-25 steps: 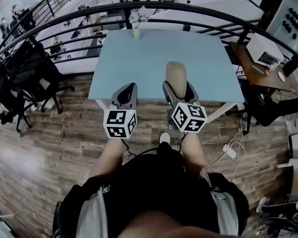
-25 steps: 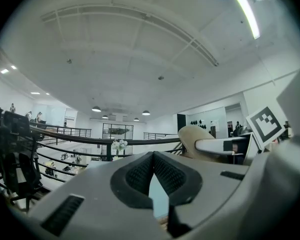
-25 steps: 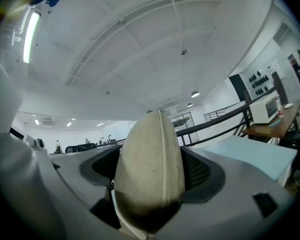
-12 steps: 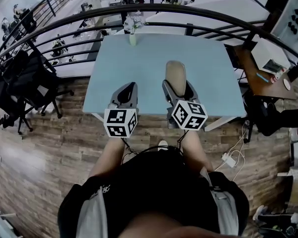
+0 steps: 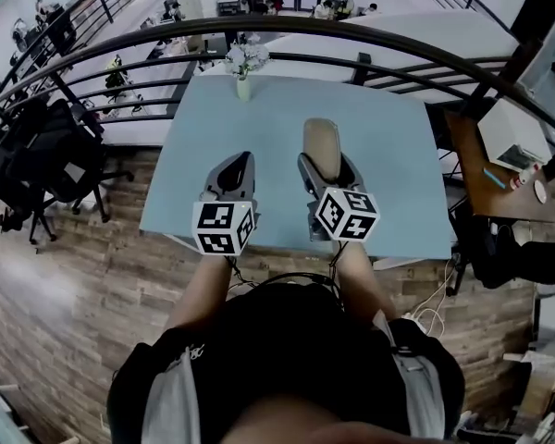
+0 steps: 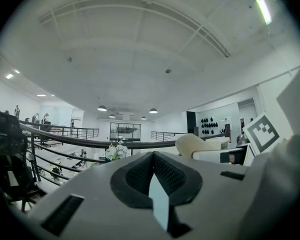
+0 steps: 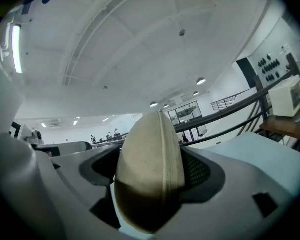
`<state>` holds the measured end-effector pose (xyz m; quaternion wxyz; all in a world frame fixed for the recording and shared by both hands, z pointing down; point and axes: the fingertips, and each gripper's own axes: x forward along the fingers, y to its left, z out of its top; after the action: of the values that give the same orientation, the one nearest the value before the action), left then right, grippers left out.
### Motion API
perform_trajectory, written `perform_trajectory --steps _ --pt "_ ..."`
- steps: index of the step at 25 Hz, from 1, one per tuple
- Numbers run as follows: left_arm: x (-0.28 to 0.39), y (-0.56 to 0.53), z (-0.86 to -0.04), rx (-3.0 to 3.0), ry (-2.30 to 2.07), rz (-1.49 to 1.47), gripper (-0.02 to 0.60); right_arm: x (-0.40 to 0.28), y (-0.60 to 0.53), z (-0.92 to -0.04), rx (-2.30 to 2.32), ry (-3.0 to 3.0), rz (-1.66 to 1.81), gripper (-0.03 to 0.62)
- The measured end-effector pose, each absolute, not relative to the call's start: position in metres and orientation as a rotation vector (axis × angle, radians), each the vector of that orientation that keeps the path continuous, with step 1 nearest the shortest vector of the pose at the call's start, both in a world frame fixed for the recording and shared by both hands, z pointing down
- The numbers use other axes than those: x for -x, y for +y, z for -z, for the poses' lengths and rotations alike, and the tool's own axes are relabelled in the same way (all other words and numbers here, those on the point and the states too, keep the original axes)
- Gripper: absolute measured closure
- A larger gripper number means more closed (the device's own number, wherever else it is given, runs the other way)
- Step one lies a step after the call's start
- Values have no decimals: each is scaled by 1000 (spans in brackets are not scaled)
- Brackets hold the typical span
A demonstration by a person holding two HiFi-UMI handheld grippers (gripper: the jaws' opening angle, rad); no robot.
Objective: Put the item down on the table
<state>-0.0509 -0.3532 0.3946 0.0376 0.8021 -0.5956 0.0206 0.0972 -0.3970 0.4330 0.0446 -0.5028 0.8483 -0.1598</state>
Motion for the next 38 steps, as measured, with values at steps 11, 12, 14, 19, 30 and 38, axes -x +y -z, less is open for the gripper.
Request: perform_trajectory --steps 11,12,14,19,30,38 --pt "42 -423 -403 -2423 -1846 -92 568 -105 -483 -469 1546 2621 604 215" --pt "43 -427 -404 -2420 -1845 -94 568 -104 -488 -477 1551 2624 627 215" --pt "47 -434 -406 -2416 -1845 -96 568 -102 -496 -492 1567 2633 670 215" --pt "60 -454 -413 -2406 -1836 -111 568 -93 -516 -530 1625 2641 765 215" --pt "88 -458 -425 -2377 -1838 -140 568 -81 -528 -647 1732 2626 1142 215" --pt "109 -455 -433 -2337 -1860 -157 568 -69 -513 -719 1783 2654 1336 215"
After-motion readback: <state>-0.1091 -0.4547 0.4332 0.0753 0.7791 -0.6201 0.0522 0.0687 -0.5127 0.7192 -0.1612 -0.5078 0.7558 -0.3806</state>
